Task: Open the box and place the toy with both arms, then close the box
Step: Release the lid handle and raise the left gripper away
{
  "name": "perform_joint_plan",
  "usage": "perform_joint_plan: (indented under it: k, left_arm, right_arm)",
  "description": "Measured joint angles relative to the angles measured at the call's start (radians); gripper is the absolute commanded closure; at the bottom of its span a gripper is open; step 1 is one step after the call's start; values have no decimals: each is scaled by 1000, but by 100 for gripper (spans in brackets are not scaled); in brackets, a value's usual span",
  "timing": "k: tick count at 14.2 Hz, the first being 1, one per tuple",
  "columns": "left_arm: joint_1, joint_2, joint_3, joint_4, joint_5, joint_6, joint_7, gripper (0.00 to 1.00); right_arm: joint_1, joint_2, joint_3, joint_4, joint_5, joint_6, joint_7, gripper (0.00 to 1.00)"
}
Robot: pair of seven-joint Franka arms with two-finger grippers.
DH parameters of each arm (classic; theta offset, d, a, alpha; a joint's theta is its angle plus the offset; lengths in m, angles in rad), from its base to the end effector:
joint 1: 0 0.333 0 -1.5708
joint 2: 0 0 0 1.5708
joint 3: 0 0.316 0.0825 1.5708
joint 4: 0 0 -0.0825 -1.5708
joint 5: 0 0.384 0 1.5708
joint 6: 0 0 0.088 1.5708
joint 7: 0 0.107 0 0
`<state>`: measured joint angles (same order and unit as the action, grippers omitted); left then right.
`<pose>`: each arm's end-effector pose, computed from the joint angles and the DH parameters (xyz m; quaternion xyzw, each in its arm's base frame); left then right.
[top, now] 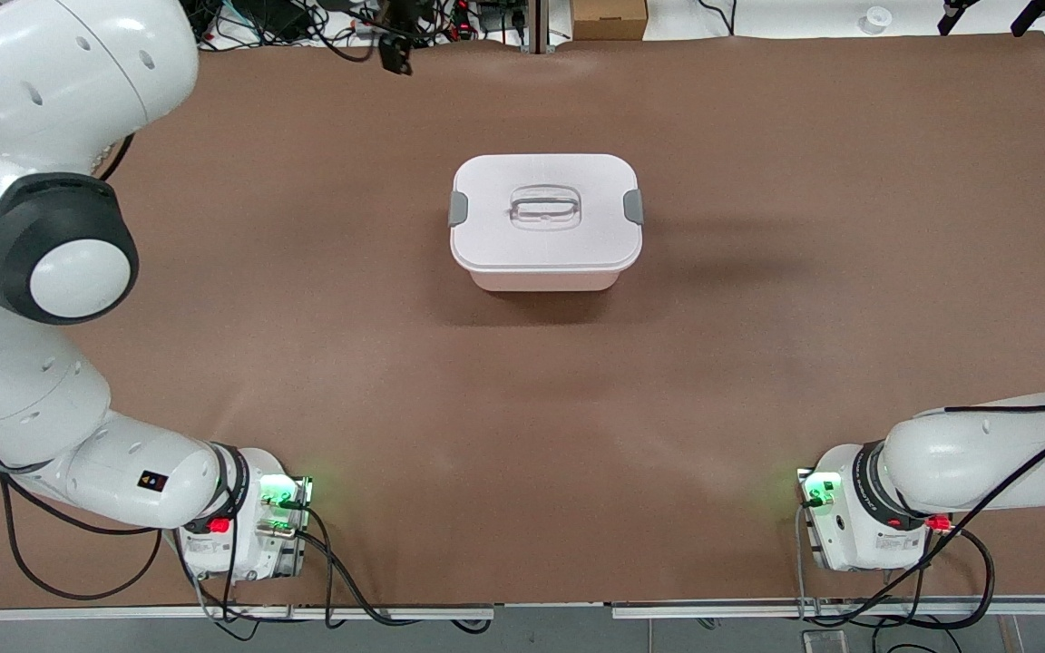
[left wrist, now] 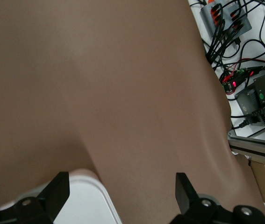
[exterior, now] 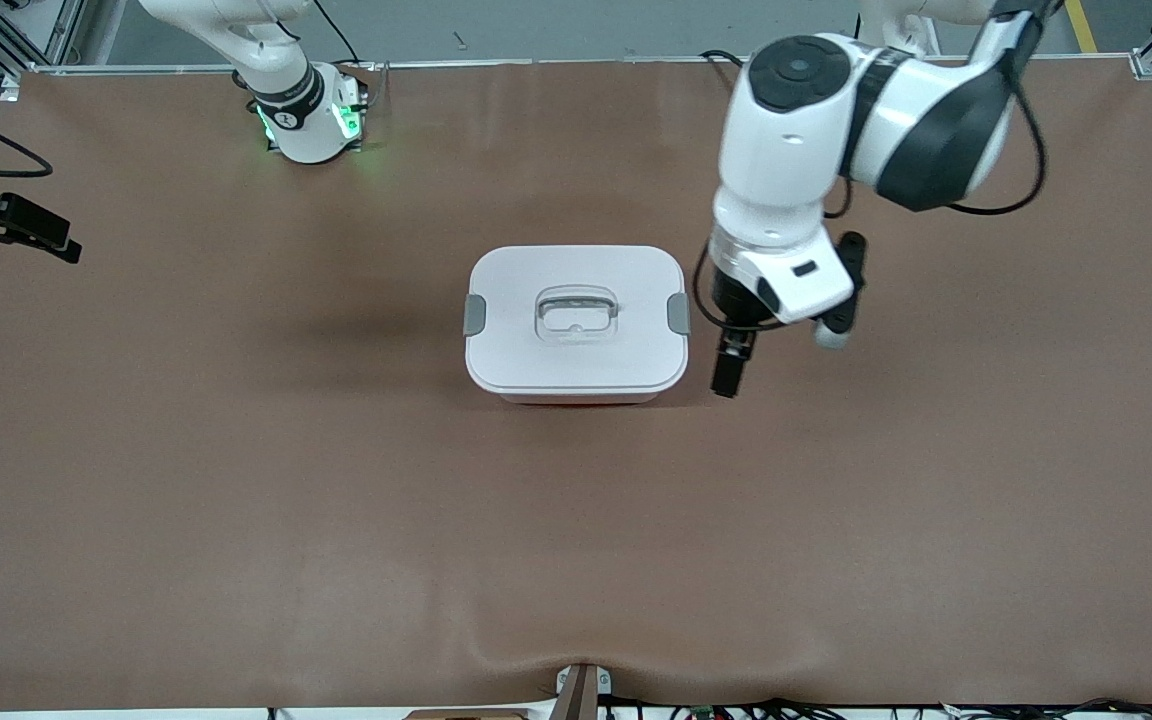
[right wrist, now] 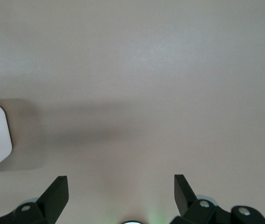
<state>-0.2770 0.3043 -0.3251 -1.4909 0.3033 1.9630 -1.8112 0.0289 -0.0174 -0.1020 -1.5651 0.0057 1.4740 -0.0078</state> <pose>0.5773 -0.3394 0.5242 0.8339 0.5354 0.1238 0.0508 0.5375 -0.0392 0.6285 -0.9988 0.0324 0.0367 0.0052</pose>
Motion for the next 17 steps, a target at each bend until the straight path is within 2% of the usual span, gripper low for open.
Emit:
perform_joint_plan:
  k: [2, 5, 8, 10, 14, 17]
  left_arm:
    - [88, -2, -37, 0, -5, -2, 120, 0]
    - [281, -5, -169, 0, -20, -15, 294, 0]
    - [329, -28, -184, 3, -24, -69, 453, 0]
    - [327, -63, -147, 7, -44, -139, 566, 0]
    - [303, -135, 23, 37, -201, -251, 830, 0]
    - [277, -171, 135, 60, -232, -321, 1035, 0]
  right_arm:
    - [0, 0, 0, 0, 0, -1, 0, 0]
    - [2, 3, 2, 0, 0, -1, 0, 0]
    - [2, 4, 2, 0, 0, -1, 0, 0]
    - [2, 4, 2, 0, 0, -1, 0, 0]
    - [3, 4, 1, 0, 0, -1, 0, 0]
    - [2, 5, 0, 0, 0, -1, 0, 0]
